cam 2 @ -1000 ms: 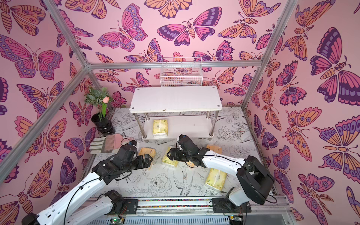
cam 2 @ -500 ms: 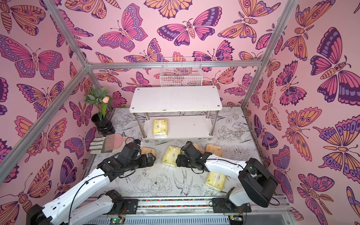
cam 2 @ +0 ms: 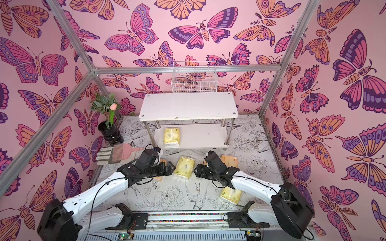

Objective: Place the tissue boxes on the shelf by color
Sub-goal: Adjust the box of tissues at the center of the board, then pick up the box of tissues from the center of the board.

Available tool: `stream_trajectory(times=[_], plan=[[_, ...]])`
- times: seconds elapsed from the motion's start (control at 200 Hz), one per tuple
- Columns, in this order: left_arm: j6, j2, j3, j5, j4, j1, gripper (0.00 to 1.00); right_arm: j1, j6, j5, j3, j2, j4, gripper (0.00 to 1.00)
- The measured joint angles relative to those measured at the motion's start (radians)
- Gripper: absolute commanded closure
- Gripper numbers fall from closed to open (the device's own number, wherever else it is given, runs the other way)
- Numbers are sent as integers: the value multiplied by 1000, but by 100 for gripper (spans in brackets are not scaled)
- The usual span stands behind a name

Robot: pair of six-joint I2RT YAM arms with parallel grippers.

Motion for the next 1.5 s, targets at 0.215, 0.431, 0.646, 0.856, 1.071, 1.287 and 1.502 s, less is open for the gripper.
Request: stream_trajectory(times=[0.215,0.431,0.646,0.856,1.071,1.287,1.502], plan=[[3,125,13,39,125,-3,0,32,104,-16,-111,45,242,18],[-1,228,15,64,225,-3,0,65,153,-10,-136,146,423,17],[-2,304,24,81,311,-3,0,108,196,23,-138,237,556,17],[-11,393,52,107,375,-3,0,153,267,101,-160,313,724,17],[-32,443,55,143,425,-3,0,188,349,162,-163,423,920,17],[-70,467,51,153,478,-6,0,190,417,176,-197,526,1146,17],[-102,472,31,148,531,-20,0,188,433,165,-203,584,1256,19]])
